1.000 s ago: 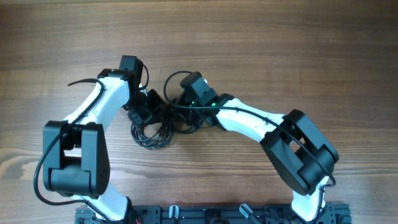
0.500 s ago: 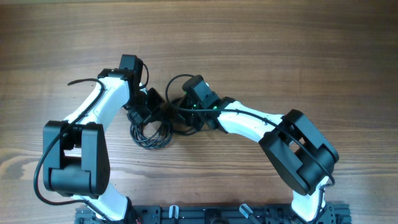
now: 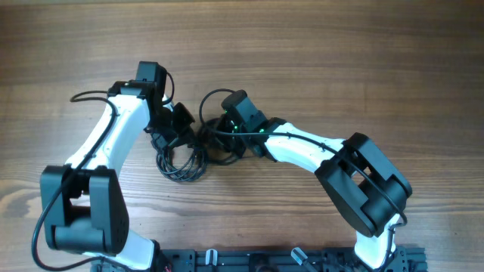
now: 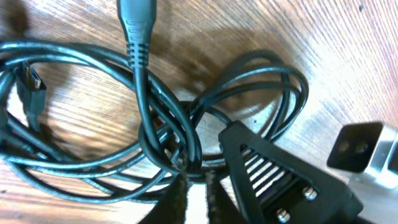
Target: Untangle cables
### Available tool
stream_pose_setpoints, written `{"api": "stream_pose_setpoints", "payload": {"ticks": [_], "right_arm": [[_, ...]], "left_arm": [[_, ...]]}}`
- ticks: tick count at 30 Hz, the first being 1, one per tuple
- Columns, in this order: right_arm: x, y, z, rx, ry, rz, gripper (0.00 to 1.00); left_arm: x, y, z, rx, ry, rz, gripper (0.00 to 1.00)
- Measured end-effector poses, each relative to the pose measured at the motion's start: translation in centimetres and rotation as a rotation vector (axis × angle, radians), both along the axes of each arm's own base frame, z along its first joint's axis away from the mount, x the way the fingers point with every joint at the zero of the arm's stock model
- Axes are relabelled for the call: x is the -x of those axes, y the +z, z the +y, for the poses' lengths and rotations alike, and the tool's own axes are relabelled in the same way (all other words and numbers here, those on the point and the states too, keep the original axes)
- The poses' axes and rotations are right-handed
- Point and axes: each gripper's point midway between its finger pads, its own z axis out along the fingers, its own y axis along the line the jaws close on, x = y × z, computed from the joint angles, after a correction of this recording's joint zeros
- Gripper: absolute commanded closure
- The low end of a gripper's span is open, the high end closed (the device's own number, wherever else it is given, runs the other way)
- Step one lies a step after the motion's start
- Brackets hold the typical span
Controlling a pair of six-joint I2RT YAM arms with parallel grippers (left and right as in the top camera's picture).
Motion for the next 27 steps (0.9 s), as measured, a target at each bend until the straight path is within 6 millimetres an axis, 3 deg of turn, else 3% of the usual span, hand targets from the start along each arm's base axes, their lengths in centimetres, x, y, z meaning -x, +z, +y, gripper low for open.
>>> {"api": "stream_pose_setpoints", "payload": {"ticks": [3,14,23,27], "right_arm": [[0.0,0.1,0.1,-0.007,0.005,0.0,0.96],[0.1,0.1,0.2,-0.009,0.019,-0.008,0.96],[0.1,0.2,0.2,-0.009,0.025,-0.012,0.96],[0.1,0.2,0.2,-0.011,0.025,-0.014,0.96]], "left_arm": [[0.5,0.0,0.2,-0.018,-0.004,0.014,0.59],[2.3,-1.3,0.5,-0.058,0.05,0.093,0.56],[1.9,-1.4,0.5,-0.062,0.193,0.131,0.56],[1.5,-1.5,0.5,-0.059,0.267,0.136,0.62]]}}
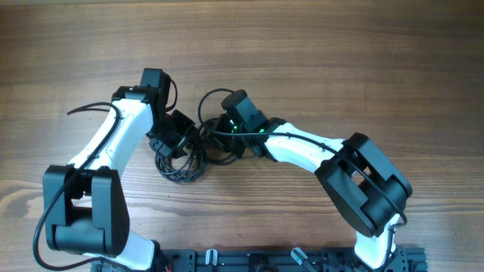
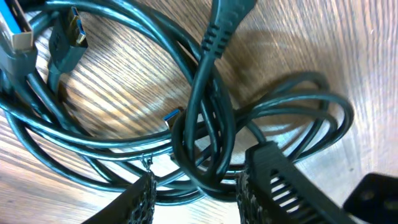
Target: Untangle cables
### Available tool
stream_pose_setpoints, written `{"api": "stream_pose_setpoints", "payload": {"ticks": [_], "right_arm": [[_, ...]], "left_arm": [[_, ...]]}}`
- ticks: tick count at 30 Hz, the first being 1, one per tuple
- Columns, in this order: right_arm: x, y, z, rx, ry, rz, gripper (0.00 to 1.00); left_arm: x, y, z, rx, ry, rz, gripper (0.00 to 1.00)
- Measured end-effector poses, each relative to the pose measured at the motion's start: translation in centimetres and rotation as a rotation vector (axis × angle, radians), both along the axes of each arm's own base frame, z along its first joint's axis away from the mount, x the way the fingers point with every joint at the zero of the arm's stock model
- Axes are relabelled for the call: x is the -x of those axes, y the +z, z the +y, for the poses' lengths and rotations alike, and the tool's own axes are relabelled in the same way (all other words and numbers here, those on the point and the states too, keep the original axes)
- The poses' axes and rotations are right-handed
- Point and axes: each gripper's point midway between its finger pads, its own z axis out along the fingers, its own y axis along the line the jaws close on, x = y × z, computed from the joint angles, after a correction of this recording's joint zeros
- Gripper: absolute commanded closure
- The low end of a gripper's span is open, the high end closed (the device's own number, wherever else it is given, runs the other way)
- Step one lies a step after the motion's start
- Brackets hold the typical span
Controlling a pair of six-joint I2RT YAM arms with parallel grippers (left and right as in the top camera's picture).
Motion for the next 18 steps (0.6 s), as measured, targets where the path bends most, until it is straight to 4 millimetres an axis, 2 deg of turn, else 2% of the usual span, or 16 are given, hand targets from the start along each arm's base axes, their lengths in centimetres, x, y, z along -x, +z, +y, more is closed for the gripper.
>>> {"api": "stream_pose_setpoints", "payload": {"ticks": [3,6,8,12,15,18], "right_arm": [[0.0,0.0,0.0,-0.001,0.001,-0.001,0.96],[0.0,0.0,0.0,0.0,0.003,-0.003,0.96],[0.0,0.0,0.0,-0.002,0.005,-0.001,0.96],[0.0,0.0,0.0,-0.002,0.005,-0.001,0.96],[0.0,0.0,0.0,-0.002,0.004,-0.001,0.96],[0.0,0.0,0.0,-0.002,0.004,-0.001,0.96]], "left_arm": [[-0.1,-0.5,0.0,0.0,0.05,0.004,0.67],[0.5,-1.3,0.1,-0.003,0.095,0.033,0.78],[0.8,-1.7,0.1,-0.004,0.114,0.042,0.8],[0.0,-1.7,0.0,0.021,0.145,0.021,0.85],[-0.3,-1.5,0.3,0.044,0.168,0.017,0.85],[-0.5,-1.5,0.7,0.053,0.184,0.017,0.91]]}}
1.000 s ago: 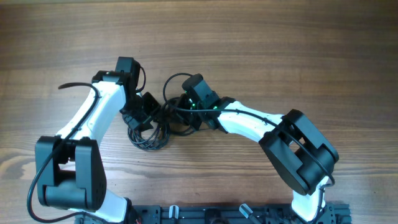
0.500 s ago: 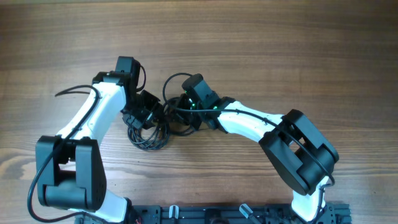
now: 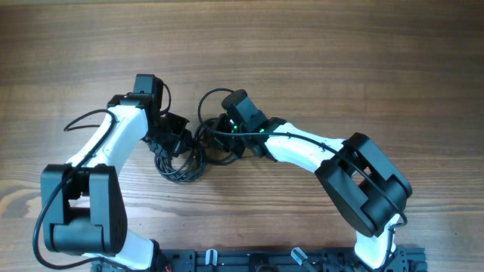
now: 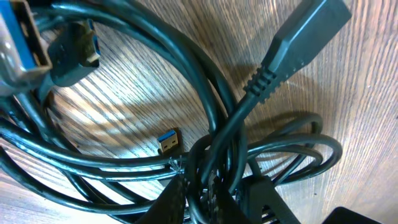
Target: Untangle cables
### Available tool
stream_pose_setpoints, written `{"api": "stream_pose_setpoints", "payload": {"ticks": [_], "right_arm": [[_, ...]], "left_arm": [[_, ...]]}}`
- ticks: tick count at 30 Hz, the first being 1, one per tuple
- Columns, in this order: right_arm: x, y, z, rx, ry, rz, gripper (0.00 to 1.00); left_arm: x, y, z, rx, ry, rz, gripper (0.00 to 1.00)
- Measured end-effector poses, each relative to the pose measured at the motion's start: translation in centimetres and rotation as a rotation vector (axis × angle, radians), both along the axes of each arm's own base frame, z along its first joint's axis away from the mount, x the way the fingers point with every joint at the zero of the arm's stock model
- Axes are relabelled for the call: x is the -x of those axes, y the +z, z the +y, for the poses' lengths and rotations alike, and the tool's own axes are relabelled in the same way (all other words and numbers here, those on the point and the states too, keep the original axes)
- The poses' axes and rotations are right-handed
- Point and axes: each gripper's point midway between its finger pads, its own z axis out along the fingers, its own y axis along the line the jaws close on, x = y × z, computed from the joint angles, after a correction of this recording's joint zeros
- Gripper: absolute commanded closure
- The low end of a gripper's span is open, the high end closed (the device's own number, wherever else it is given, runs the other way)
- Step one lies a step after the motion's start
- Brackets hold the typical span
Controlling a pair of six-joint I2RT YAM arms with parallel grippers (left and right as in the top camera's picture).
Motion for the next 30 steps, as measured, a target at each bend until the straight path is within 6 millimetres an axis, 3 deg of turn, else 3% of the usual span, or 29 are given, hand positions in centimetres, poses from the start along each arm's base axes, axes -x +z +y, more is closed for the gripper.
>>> {"api": "stream_pose_setpoints", "payload": {"ticks": [7,16,22,30], "right_arm": [[-0.1,0.0,-0.1,0.002,0.004,-0.007,0.96],[-1.4,0.2,-1.0,0.004,0.055,-0.077,0.96],[-1.9,1.4,-2.2,-0.09,0.171,-0.089,0.96],[0.4,2.0,-2.7,-0.169,0.405,-0.13,0.96]], "left_arm": [[-0.6,0.1,0.0,0.01,-0.024,-0.038,0.96],[-3.0,0.4,-0.5,0.04,-0.077,-0.165,0.96],[-4.9,1.0,-0.4,0.064,-0.091,-0.258,0.96],[-6.7,1.5,0.0,0.065,-0.087,-0.343,0.96]]}}
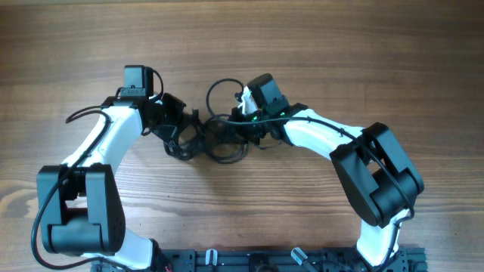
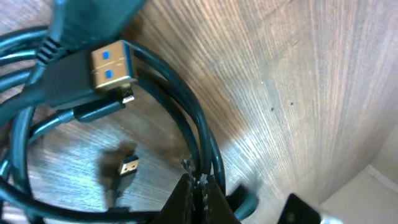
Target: Untangle cables
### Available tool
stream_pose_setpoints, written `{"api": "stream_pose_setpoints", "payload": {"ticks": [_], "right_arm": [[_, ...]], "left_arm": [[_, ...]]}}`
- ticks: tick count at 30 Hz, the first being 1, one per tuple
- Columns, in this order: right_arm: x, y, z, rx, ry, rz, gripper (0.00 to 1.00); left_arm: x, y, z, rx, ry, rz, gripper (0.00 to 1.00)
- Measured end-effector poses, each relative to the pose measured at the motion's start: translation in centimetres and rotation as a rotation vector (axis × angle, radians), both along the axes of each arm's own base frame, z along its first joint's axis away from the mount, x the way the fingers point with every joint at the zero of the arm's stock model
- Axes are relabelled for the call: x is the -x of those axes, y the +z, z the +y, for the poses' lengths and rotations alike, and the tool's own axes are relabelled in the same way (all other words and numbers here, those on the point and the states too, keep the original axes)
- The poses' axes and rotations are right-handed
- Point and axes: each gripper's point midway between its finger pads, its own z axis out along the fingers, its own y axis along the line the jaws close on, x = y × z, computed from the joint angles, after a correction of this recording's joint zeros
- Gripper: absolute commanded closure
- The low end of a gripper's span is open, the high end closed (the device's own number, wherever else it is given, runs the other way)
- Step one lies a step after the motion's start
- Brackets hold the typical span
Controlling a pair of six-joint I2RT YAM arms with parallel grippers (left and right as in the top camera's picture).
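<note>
A tangle of black cables (image 1: 206, 143) lies mid-table between both arms, with one loop (image 1: 221, 89) standing off toward the far side. My left gripper (image 1: 180, 127) is at the tangle's left end. In the left wrist view it (image 2: 199, 188) is shut on thin black strands. A blue-tongued USB plug (image 2: 112, 68) hangs close above, and a small plug (image 2: 129, 167) lies on the wood. My right gripper (image 1: 240, 125) is buried in the tangle's right end, shut on cable there; its jaws are mostly hidden.
The wooden table (image 1: 363, 53) carries only the cables. A black rail (image 1: 257, 261) runs along the front edge between the arm bases. The left arm's own thin lead (image 1: 83, 113) sticks out to the left.
Both grippers have moved toward the far side, the right one also to the right. The tangle has moved with them and is stretched wider between them. The left gripper remains shut on its strands.
My left gripper sat nearly shut at the knot of cables, while the right stayed in the tangle's right end. Then the left was open around the knot, then shut on several strands. Now both are farther back with the bundle drawn out between them.
</note>
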Motion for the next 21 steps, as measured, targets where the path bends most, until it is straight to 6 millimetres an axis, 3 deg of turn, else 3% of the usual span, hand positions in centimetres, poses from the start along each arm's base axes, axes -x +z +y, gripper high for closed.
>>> {"api": "stream_pose_setpoints", "payload": {"ticks": [9,16,21], "right_arm": [[1.8,-0.4,-0.6,-0.004,0.208,-0.152,0.96],[3.8,-1.9,-2.0,0.049,0.291,-0.145,0.95],[4.5,-2.1,-2.4,0.055,0.333,-0.145,0.95]], "left_arm": [[-0.4,-0.2,0.6,-0.044,-0.007,-0.027,0.96],[-1.8,-0.3,2.8,-0.12,0.045,-0.071,0.96],[-1.8,-0.3,3.2,-0.137,0.053,-0.072,0.96]]}}
